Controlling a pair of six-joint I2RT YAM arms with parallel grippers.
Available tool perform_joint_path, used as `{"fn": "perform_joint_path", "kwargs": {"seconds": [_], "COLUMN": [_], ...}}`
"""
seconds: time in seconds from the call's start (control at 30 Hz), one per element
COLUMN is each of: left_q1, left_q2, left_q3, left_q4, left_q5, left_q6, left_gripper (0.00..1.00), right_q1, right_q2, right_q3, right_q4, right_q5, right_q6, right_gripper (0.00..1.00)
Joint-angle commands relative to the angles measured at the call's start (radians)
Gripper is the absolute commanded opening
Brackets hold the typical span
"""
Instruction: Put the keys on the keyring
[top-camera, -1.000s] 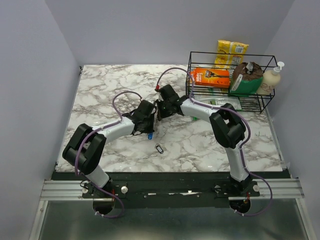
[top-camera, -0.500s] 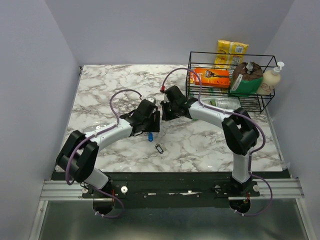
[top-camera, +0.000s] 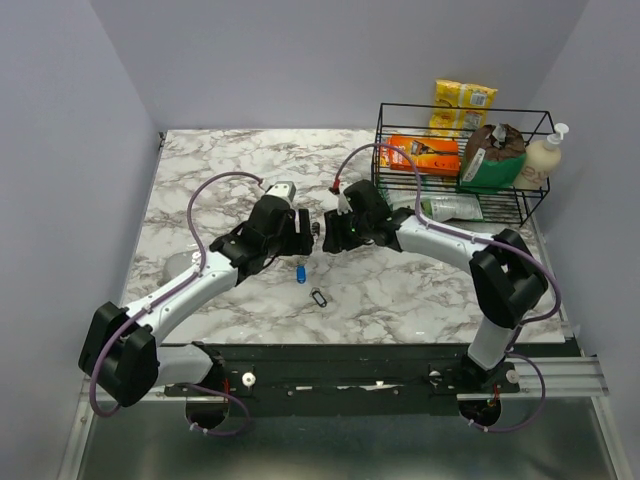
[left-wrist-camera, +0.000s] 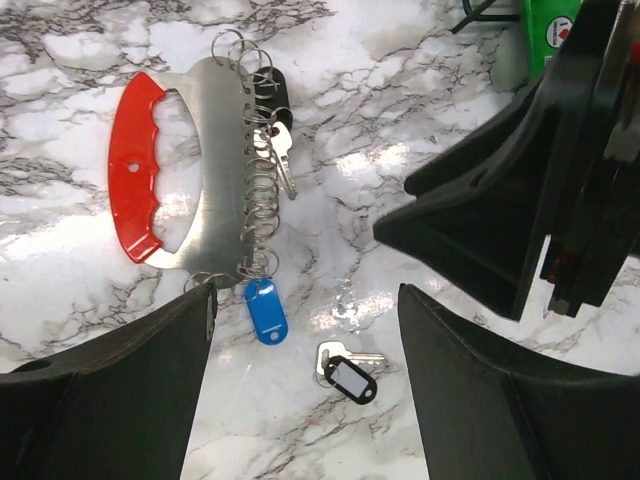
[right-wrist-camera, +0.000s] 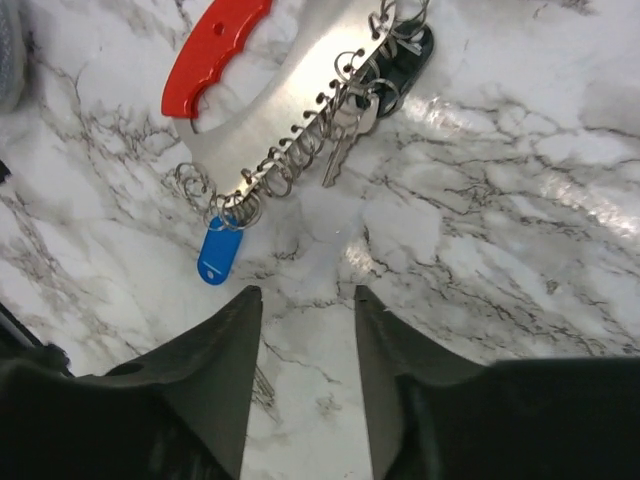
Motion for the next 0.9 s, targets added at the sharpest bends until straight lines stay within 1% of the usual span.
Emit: {"fn": "perform_joint_path", "kwargs": {"seconds": [0.0,0.07,0.13,0.17,0.2,0.23,0.3,0.33,0.37,0.5,0.53,0.57,0.6,0.7,0.73,0.87], "left_q1": [0.046,0.078,0.108,0.126,0.16,0.175,0.213,0.224,0.24,0.295,0.319,0.33,0.341,0.37,0.375,0.385], "left_q2": [-0.04,-0.045,-0.054,-0.06,-0.075,-0.085,-0.114,-0.123,-0.132,-0.175,-0.178,-0.181,-0.186,-0.201,-0.204,-0.218], "left_q3": [-0.04,-0.063,-0.087,-0.099,-0.115,-0.142,-0.162,-0.173,-0.178,-0.205,-0.198,-0.193,-0.187,-0.173,-0.164,-0.146], "left_q4": [0.001,0.007,0.012,0.031,0.048,0.062,0.087,0.091,0.096,0.111,0.105,0.084,0.078,0.058,0.052,0.018], "left_q5": [-0.008,0.01,0.036,0.077,0.096,0.11,0.167,0.177,0.191,0.269,0.28,0.291,0.303,0.358,0.365,0.374], "left_q6": [0.044,0.047,0.039,0.029,0.022,0.019,0.004,-0.001,-0.007,-0.031,-0.039,-0.042,-0.045,-0.047,-0.044,-0.036], "left_gripper": [0.82,0.82,0.82,0.82,0.82,0.82,0.82,0.82,0.82,0.82,0.82,0.82,0.82,0.82,0.82,0.82], "right_q1": [0.01,0.016,0.019,0.03,0.039,0.048,0.063,0.066,0.073,0.092,0.093,0.096,0.099,0.109,0.112,0.126], "right_q2": [-0.043,-0.055,-0.061,-0.067,-0.08,-0.084,-0.077,-0.062,-0.055,-0.006,0.009,0.037,0.047,0.09,0.103,0.147], "right_q3": [-0.082,-0.108,-0.124,-0.134,-0.145,-0.156,-0.145,-0.135,-0.115,-0.063,-0.047,-0.027,-0.001,0.031,0.057,0.105], "right_q4": [0.083,0.135,0.154,0.177,0.194,0.204,0.212,0.211,0.206,0.205,0.2,0.179,0.171,0.157,0.151,0.097], "right_q5": [-0.107,-0.124,-0.147,-0.153,-0.135,-0.125,-0.13,-0.133,-0.133,-0.135,-0.141,-0.144,-0.139,-0.125,-0.121,-0.089], "right_q6": [-0.019,-0.021,-0.021,-0.028,-0.035,-0.045,-0.051,-0.053,-0.051,-0.048,-0.045,-0.044,-0.044,-0.042,-0.044,-0.053], "right_gripper": [0.61,0.65,0.74,0.79,0.86,0.89,0.91,0.97,1.0,0.99,0.98,0.95,0.9,0.84,0.79,0.71]}}
